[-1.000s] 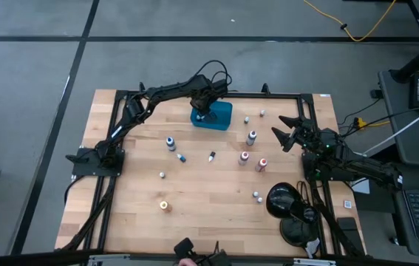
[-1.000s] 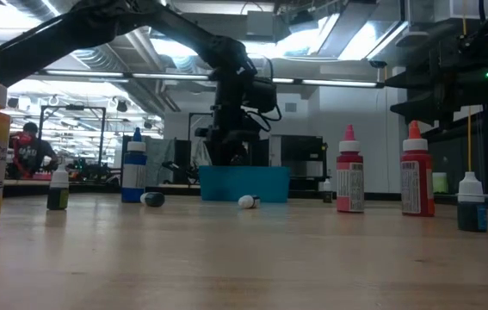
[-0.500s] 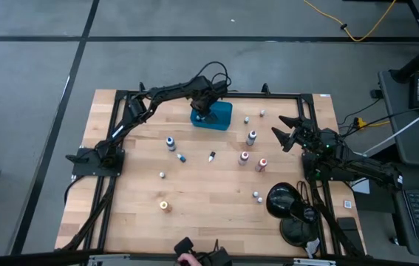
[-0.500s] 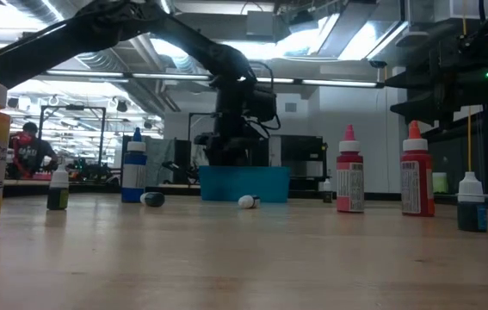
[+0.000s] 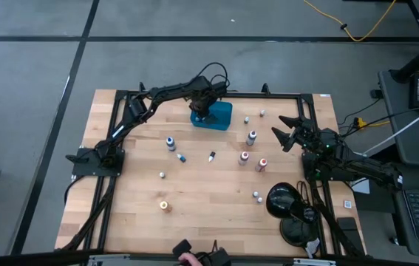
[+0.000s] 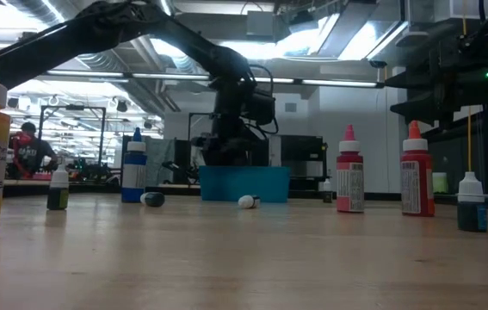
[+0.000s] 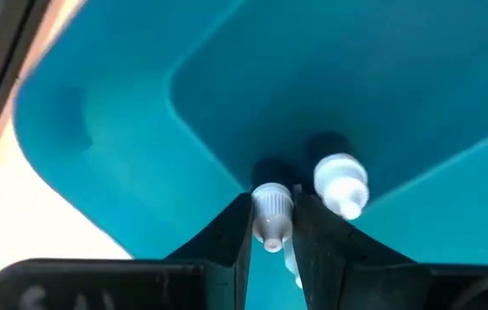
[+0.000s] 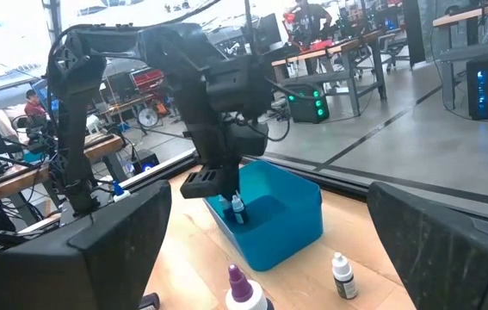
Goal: Pick & Place food coloring
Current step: Put the small black food coloring bottle into the blue bin
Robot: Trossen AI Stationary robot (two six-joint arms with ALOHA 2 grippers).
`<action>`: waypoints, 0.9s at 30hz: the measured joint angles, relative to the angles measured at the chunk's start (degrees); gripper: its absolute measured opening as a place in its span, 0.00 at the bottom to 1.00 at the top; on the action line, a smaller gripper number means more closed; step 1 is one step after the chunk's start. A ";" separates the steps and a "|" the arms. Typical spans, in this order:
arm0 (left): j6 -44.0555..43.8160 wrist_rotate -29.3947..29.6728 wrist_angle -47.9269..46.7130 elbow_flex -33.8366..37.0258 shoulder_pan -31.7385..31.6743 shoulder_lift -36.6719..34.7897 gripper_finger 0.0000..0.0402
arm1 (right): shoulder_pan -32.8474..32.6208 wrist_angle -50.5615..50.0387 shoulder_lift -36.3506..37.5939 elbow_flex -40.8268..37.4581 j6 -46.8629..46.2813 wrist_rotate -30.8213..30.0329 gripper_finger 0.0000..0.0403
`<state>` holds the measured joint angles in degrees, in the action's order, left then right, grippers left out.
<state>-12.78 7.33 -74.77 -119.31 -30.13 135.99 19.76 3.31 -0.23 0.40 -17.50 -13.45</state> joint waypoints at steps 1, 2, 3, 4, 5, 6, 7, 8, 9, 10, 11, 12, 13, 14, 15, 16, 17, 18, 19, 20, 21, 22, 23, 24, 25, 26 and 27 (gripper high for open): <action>0.00 0.00 -0.07 0.00 0.06 0.01 0.17 | -0.02 0.00 0.00 0.00 -0.01 0.01 0.97; -0.05 0.00 0.07 -0.01 0.19 -0.03 0.17 | -0.02 0.00 0.00 0.00 -0.01 0.02 0.97; -0.14 -0.01 0.08 -0.02 0.34 -0.07 0.17 | 0.00 0.00 0.00 0.00 -0.02 0.00 0.97; -0.20 -0.07 0.03 -0.02 0.44 -0.07 0.17 | 0.00 0.00 -0.02 0.00 0.00 0.02 0.97; -0.48 -0.22 0.05 -0.02 0.46 -0.07 0.17 | 0.00 0.00 -0.01 0.00 -0.02 0.00 0.97; -0.50 -0.26 0.05 -0.02 0.50 -0.07 0.17 | 0.01 0.00 -0.02 0.00 -0.02 0.00 0.97; -0.52 -0.66 0.05 -0.02 0.51 -0.07 0.17 | -0.02 0.00 0.00 0.00 -0.02 0.02 0.97; -0.55 -1.02 0.06 -0.02 0.50 -0.07 0.17 | -0.01 0.00 -0.01 0.00 -0.02 0.01 0.97; -0.57 -1.13 0.07 -0.02 0.48 -0.07 0.17 | -0.01 0.00 0.00 0.00 -0.01 0.02 0.97; -0.57 -1.22 0.11 -0.02 0.53 -0.07 0.17 | -0.02 0.00 0.00 0.00 -0.02 0.00 0.97; -0.57 -1.23 0.16 -0.02 0.62 -0.07 0.17 | -0.02 0.00 0.00 0.00 -0.02 0.00 0.97; -0.57 -1.07 0.20 -0.02 0.70 -0.07 0.17 | -0.01 0.00 -0.01 0.00 -0.02 0.00 0.97; -0.58 -1.05 0.20 -0.02 0.73 -0.07 0.17 | -0.02 0.00 0.00 0.00 -0.02 0.02 0.97; -0.58 -1.09 0.18 -0.02 0.74 -0.07 0.17 | -0.01 0.00 0.00 0.00 0.00 0.02 0.97; -0.71 -1.06 0.20 -0.02 0.76 -0.07 0.17 | -0.01 0.00 -0.01 0.00 -0.02 0.02 0.97; -0.95 -1.09 0.19 -0.02 0.79 -0.07 0.17 | -0.02 0.00 0.00 0.00 -0.02 0.01 0.97; -1.01 -1.12 0.16 -0.02 0.81 -0.07 0.18 | 0.00 0.00 -0.01 0.00 -0.01 0.00 0.97; -1.03 -1.31 0.15 -0.02 0.79 -0.07 0.19 | 0.00 0.00 0.00 0.00 -0.02 0.02 0.97; -1.03 -1.35 0.08 -0.02 0.76 -0.07 0.20 | 0.00 0.00 0.00 0.00 -0.02 0.00 0.97; -1.05 -1.37 0.03 -0.02 0.76 -0.07 0.21 | -0.02 0.00 -0.02 0.00 -0.01 0.01 0.97; -1.28 -1.40 -0.07 -0.02 0.76 -0.07 0.22 | -0.02 0.00 0.00 0.00 -0.02 0.00 0.97; -1.51 -1.42 -0.23 -0.02 0.76 -0.07 0.24 | -0.02 0.00 0.00 0.00 -0.02 0.02 0.97; -1.51 -1.42 -0.28 -0.02 0.76 -0.07 0.25 | 0.00 0.00 0.00 0.00 -0.02 0.02 0.97; -1.52 -1.42 -0.24 -0.02 0.74 -0.07 0.25 | -0.01 0.00 -0.01 0.00 0.00 0.01 0.97; -1.51 -1.43 -0.26 -0.02 0.72 -0.07 0.26 | 0.01 0.00 0.00 0.00 -0.01 0.02 0.97; -1.52 -1.42 -0.28 -0.02 0.71 -0.07 0.27 | 0.01 0.00 0.00 0.00 -0.02 0.02 0.97; -1.52 -1.45 -0.29 -0.02 0.66 -0.07 0.28 | 0.01 0.00 -0.02 0.00 0.00 0.02 0.97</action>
<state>-14.30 5.88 -75.05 -119.33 -29.47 135.92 19.77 3.31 -0.25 0.40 -17.50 -13.43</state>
